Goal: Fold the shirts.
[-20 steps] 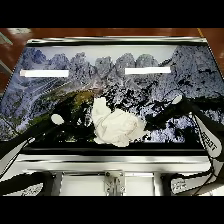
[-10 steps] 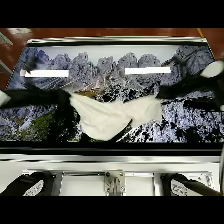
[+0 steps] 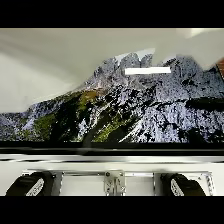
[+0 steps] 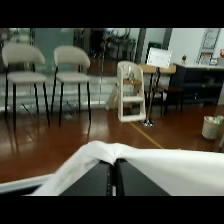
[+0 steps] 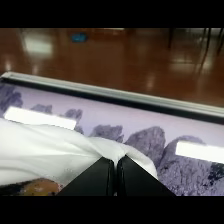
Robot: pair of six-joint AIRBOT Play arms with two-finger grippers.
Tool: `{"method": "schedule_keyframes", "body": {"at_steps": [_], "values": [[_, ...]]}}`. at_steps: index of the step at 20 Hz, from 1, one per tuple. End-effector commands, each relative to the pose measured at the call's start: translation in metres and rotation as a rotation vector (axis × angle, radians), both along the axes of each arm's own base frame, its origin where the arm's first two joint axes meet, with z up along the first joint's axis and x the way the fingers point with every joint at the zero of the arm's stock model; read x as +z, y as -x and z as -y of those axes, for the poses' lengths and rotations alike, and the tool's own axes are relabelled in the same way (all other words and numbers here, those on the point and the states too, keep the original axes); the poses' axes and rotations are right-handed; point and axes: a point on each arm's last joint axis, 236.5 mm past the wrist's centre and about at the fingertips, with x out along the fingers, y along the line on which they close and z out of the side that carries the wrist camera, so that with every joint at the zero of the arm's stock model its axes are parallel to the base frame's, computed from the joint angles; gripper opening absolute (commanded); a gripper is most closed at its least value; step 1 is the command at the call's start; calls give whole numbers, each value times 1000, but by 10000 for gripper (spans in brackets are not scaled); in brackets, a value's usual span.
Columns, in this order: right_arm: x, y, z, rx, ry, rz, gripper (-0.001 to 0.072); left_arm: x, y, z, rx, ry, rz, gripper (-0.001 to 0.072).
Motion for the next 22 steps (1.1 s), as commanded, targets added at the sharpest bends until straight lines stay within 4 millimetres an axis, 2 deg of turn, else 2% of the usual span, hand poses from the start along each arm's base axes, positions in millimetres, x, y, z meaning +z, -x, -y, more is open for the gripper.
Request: {"method": "schedule_keyframes", "body": {"at_steps": [1, 3, 4, 7, 9, 12, 14, 17, 20, 22], "values": [[-5, 45, 8, -51, 23, -34, 58, 15, 36, -6, 30, -28, 59, 39], [-42, 52, 11, -55, 61, -193, 58, -2, 27, -12, 69, -73, 1, 40], [-63, 54, 12, -50, 75, -287, 58, -15, 17, -18, 101, -105, -50, 40], [-126, 55, 14, -50, 37, -622, 58, -66, -23, -31, 153, -180, -238, 40], [-167, 44, 15, -54, 4, -800, 58, -112, -58, -30, 139, -209, -385, 40], [-242, 20, 19, -74, -37, -1015, 58, -211, -119, -29, 112, -234, -658, 40], [-298, -13, 23, -115, -84, -1068, 58, -289, -158, -29, 90, -269, -831, 40], [-373, -87, 31, -208, -202, -1043, 58, -386, -222, -25, 71, -254, -977, 39], [-421, -150, 32, -230, -285, -1010, 58, -461, -266, -1, -2, -118, -1117, 40], [-448, -177, 33, -248, -329, -994, 58, -503, -278, 19, -62, -4, -1218, 40]]}}
